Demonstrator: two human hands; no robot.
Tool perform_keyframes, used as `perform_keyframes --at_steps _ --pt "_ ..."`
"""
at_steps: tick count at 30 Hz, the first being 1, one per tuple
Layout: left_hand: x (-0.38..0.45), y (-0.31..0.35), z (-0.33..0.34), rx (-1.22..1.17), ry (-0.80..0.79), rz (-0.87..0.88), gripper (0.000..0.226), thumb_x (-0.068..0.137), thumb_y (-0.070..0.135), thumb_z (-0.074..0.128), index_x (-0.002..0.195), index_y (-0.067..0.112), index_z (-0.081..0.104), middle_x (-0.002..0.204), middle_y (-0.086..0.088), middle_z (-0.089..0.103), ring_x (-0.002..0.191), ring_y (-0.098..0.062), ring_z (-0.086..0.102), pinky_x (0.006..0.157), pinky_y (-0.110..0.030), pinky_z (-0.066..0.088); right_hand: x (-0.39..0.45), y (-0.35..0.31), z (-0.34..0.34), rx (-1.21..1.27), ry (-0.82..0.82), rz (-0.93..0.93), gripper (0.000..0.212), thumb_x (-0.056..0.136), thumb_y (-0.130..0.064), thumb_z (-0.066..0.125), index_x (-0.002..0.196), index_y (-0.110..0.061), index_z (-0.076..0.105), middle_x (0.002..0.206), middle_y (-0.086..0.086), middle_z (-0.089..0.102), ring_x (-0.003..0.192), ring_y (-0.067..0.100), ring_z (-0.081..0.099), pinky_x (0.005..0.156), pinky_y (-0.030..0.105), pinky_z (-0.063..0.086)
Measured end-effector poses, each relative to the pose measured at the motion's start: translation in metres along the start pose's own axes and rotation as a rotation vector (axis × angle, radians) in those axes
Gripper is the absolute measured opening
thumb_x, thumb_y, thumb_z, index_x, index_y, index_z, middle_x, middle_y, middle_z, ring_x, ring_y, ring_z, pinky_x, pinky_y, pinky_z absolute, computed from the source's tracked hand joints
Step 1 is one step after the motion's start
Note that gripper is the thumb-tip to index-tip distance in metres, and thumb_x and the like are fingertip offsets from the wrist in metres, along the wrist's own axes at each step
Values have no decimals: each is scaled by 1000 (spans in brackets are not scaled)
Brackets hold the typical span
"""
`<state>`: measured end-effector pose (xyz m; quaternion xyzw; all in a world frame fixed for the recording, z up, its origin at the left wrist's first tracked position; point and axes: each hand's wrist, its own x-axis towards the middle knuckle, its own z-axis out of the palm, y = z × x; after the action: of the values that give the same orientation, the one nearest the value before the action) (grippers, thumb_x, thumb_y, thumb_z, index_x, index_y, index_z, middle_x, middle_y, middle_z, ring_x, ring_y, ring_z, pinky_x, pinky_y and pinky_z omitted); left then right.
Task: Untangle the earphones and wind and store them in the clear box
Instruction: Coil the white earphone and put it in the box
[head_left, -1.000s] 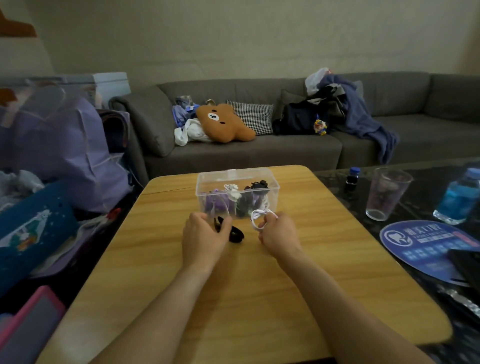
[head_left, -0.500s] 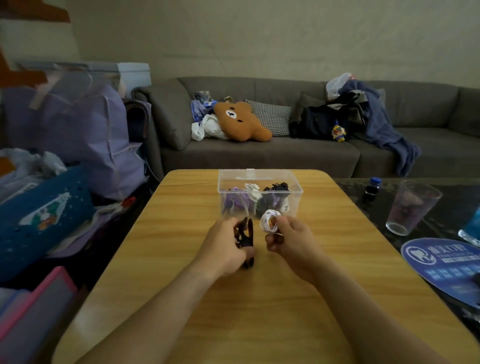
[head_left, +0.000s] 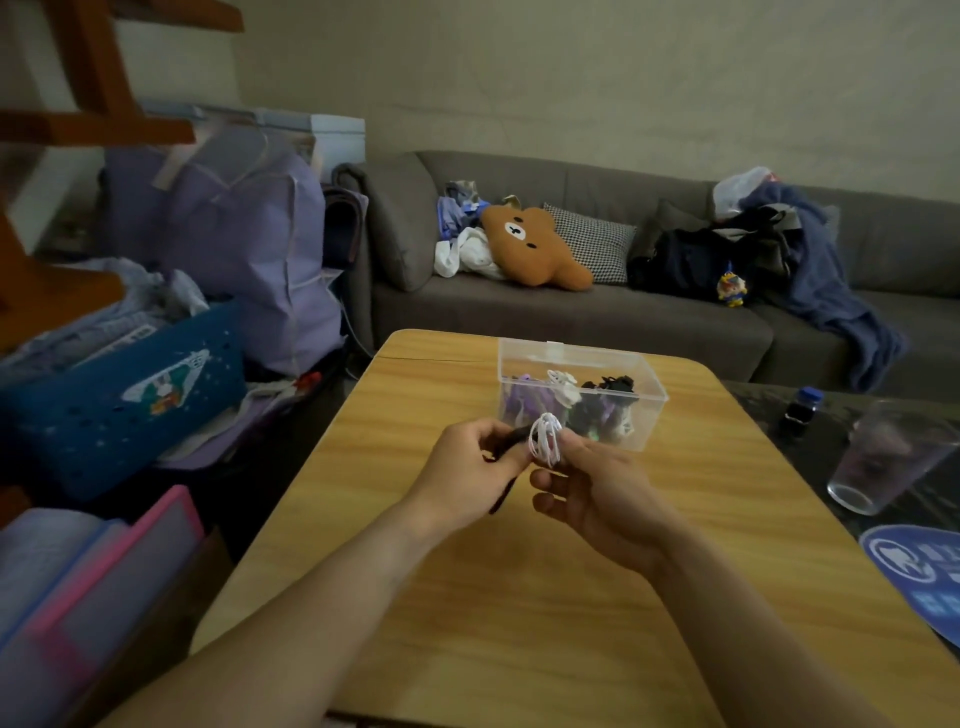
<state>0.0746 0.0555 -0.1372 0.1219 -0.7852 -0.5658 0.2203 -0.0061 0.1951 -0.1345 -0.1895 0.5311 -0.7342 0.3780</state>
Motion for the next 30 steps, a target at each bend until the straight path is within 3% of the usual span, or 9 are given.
perform_keyframes --at_steps 5,9,11,13,18,21,25,27,30 --pt "1 0 -7 -101 67 -2 17 79 17 83 92 22 73 90 -1 76 84 -12 72 74 -21 57 5 0 2 -54 -42 -3 36 108 -23 40 128 -2 61 90 3 65 68 13 57 66 31 48" --pt "1 4 -6 -206 66 -100 13 81 16 81 88 18 70 74 6 69 61 5 63 57 -9 45 4 0 2 -112 -39 -19 33 107 -24 41 116 -2 64 87 4 62 69 15 56 68 33 48" --pt "1 4 -6 -221 15 -158 13 82 18 80 88 16 69 64 10 63 51 4 55 52 -11 42 1 -1 1 -228 -15 -25 32 107 -25 41 113 -2 63 86 5 61 69 15 57 69 33 49" --pt "3 2 -10 -185 -85 -194 16 82 20 79 90 16 67 63 9 61 55 -3 52 53 -16 42 -1 -2 0 -395 18 -41 31 107 -26 41 110 -3 62 84 5 61 68 14 57 66 31 48" --pt "5 -2 -9 -123 -305 -228 35 84 11 78 105 17 51 79 0 71 70 -11 60 62 -23 46 -5 -3 -13 -835 74 -82 29 107 -30 42 99 -10 62 73 5 60 62 16 56 58 32 44" --pt "4 0 -2 -169 -344 -203 36 86 4 74 113 12 53 83 -9 69 71 -19 55 60 -23 43 -7 -2 -18 -901 78 -41 31 108 -31 39 106 -10 61 73 6 61 64 17 55 61 33 44" --pt "9 2 7 -357 -409 -241 47 70 12 63 117 12 57 88 -13 63 72 -17 55 64 -28 43 -4 0 -19 -1138 248 -144 18 106 -22 42 106 -16 59 82 -1 62 70 13 57 62 27 42" --pt "7 5 15 -245 -376 -173 39 77 20 65 115 19 63 97 -10 64 78 -17 59 68 -27 46 -4 3 -14 -1193 343 -182 11 104 -19 47 109 -14 55 87 -1 61 74 13 57 58 26 40" --pt "6 5 30 -56 -200 20 27 89 22 74 115 17 68 106 -4 68 88 -5 66 75 -18 52 -4 5 -8 -1173 393 -198 13 98 -9 52 111 -12 52 92 0 59 79 18 56 56 26 41"
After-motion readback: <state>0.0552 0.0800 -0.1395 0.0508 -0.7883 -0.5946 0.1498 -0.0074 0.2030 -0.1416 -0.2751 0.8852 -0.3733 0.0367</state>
